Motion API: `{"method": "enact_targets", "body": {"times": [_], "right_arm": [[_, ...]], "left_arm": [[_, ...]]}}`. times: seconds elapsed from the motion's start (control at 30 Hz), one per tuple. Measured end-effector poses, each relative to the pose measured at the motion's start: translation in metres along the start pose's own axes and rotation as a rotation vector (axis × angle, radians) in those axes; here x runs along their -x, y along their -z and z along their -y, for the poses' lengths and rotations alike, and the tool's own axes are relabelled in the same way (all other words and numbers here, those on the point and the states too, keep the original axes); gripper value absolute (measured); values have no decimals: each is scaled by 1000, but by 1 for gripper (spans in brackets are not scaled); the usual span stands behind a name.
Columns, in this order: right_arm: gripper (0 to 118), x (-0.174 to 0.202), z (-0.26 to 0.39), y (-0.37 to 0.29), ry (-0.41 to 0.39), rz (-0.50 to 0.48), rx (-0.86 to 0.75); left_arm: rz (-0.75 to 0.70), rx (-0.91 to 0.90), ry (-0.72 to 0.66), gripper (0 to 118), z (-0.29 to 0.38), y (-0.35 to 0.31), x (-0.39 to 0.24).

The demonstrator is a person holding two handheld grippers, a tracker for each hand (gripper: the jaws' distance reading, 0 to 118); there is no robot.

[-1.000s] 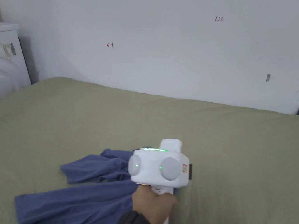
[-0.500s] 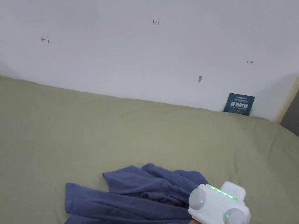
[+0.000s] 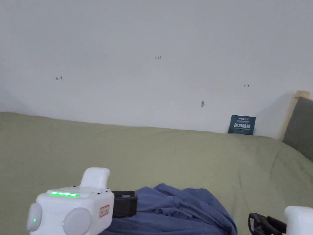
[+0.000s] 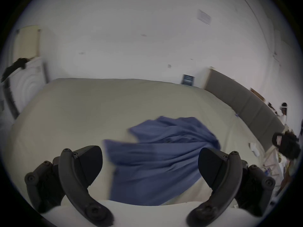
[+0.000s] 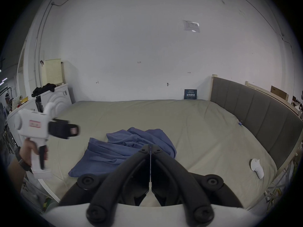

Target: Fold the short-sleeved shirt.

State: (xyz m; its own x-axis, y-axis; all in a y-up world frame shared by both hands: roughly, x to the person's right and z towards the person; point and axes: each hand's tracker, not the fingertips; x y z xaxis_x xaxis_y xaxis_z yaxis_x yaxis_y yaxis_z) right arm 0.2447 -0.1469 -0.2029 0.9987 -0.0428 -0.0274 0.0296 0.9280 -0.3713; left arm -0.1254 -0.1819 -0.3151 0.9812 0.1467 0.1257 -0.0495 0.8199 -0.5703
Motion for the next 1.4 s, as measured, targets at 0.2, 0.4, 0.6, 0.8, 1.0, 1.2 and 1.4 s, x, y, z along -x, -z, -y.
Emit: {"method": "enact_targets", "body": {"times": [0.2, 0.4, 0.6, 0.8, 1.0, 1.2, 1.4], "right_arm": [[4, 5, 16, -12, 29, -14, 42], [4, 9, 40, -35, 53, -23, 72], [4, 10, 39, -34, 42, -24, 77], [4, 2, 38, -10, 41, -19, 101], [4, -21, 40, 25, 53, 18, 157], [6, -43, 43, 65, 71, 6, 227], [6, -48, 50, 83, 74, -26, 242]], "left_arm": [[-233, -27, -39, 1, 50, -88, 42], [-208, -54, -167, 1, 96, -125, 56], [-233, -17, -163, 1, 81, -108, 51], [-180, 66, -34, 1, 34, -15, 42], [-181, 236, -25, 6, -10, 119, 46], [-146, 333, -83, 118, -20, 192, 43], [-207, 396, -55, 118, -3, 225, 20]]}}
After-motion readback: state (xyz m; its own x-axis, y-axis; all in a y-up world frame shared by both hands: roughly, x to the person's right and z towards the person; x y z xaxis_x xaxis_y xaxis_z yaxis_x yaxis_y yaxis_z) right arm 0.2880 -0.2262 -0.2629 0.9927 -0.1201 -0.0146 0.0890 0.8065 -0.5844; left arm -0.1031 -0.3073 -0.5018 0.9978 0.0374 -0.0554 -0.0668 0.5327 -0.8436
